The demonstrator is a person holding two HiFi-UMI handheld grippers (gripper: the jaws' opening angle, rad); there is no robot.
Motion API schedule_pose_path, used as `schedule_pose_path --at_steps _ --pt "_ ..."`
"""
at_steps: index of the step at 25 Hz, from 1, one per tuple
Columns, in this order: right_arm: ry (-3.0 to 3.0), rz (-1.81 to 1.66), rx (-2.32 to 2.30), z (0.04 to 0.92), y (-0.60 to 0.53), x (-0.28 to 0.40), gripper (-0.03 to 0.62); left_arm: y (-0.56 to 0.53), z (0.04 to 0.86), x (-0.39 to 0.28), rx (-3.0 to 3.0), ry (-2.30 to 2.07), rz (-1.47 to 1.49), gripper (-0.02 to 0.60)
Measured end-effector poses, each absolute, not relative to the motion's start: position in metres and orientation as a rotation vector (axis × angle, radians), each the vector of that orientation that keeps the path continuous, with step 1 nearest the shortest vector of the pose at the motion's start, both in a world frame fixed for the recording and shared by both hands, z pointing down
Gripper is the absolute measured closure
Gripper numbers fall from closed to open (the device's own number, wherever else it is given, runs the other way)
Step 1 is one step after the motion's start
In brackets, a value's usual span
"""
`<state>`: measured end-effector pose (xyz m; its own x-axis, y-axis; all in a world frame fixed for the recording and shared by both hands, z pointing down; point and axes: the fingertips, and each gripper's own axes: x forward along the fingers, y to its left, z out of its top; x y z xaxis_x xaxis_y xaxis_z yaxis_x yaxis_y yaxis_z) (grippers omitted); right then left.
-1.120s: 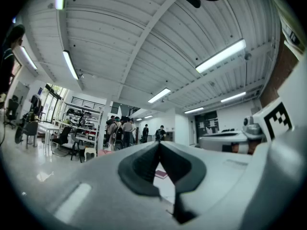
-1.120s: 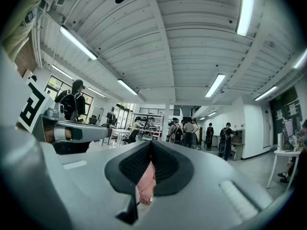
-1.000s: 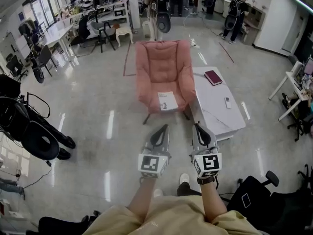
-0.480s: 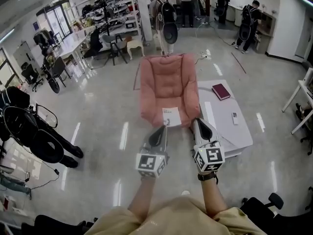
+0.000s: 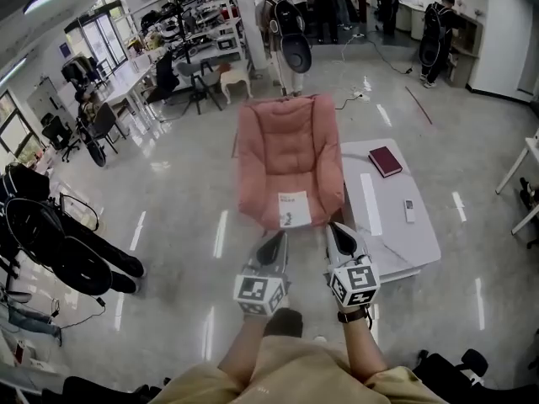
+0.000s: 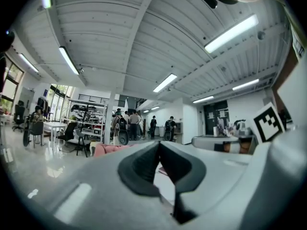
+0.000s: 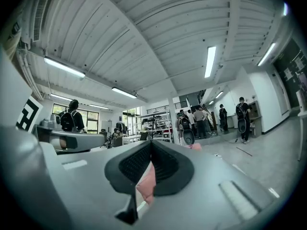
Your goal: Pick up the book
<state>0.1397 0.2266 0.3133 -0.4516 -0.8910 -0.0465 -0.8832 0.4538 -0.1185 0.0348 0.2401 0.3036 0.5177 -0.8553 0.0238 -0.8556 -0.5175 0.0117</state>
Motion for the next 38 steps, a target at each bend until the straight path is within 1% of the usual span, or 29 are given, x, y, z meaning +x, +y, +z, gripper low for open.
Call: schedule_pose_path --at_steps 7,10,17,22,26,28,33,38 --pt "2.611 -0.107 -1.623 0.334 0.134 0.140 0.589 0.131 0.328 0.062 2.754 -1.378 0.002 0.581" --pt "2.615 -0.118 -1.665 0.334 0.088 0.138 0.589 0.078 0.331 0.060 2.751 -1.337 -0.018 0.581" --pt "2.665 -0.121 -1.689 0.325 -0.030 0.105 0.589 -0.045 0.328 0.016 2.702 -1.345 -0.037 0.581" --pt "2.722 -0.177 -1.643 0.342 -0.098 0.062 0.589 -0.102 0.353 -0.024 2.628 -1.330 -0.015 0.581" --pt "2.784 -0.198 -1.631 0.374 -0.134 0.031 0.589 -0.137 0.390 -0.059 2.564 -1.304 0.015 0.581" --pt "2.812 -0.258 -1.653 0.400 -0.144 0.029 0.589 -0.149 0.415 -0.070 2.506 -1.291 0.040 0.580" --pt "2.816 -0.548 -1.791 0.490 -0.161 0.060 0.589 -0.170 0.501 -0.064 2.363 -1.199 0.176 0.581" --pt "2.858 -0.821 -1.810 0.589 -0.184 0.079 0.588 -0.190 0.595 -0.055 2.207 -1.143 0.345 0.580"
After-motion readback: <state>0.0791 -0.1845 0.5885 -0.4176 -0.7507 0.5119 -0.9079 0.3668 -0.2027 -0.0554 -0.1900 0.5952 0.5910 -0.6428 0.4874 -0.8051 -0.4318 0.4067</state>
